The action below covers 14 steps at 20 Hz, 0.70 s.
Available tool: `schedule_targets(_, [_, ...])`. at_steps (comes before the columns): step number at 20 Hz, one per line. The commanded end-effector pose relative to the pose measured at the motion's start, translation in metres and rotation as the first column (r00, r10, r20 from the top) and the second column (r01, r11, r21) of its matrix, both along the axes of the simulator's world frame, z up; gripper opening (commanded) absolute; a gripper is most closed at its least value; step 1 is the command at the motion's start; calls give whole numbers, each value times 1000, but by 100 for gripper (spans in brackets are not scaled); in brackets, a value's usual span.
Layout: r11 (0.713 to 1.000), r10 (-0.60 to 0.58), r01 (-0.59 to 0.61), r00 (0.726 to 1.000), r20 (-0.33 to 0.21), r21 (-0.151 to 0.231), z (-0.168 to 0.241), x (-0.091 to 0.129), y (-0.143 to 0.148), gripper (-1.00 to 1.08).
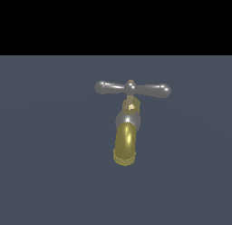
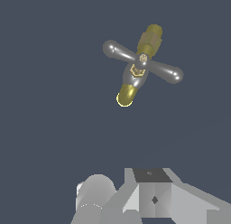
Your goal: Turn on the faucet by rotating a designated handle.
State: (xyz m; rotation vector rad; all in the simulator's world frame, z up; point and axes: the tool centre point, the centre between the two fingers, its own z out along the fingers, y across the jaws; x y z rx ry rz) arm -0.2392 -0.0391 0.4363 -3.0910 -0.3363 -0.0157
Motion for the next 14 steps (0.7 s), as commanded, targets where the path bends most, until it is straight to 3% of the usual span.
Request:
schedule_targets(1, [998,60,-60,998,0,-2,-13,2,-6,-100])
schedule_targets(7, [979,203,-203,979,1,-6,-44,8,-22,-100])
schedule_targets(14, [931,365,-365,931,1,-12,-80,19,-39,-100])
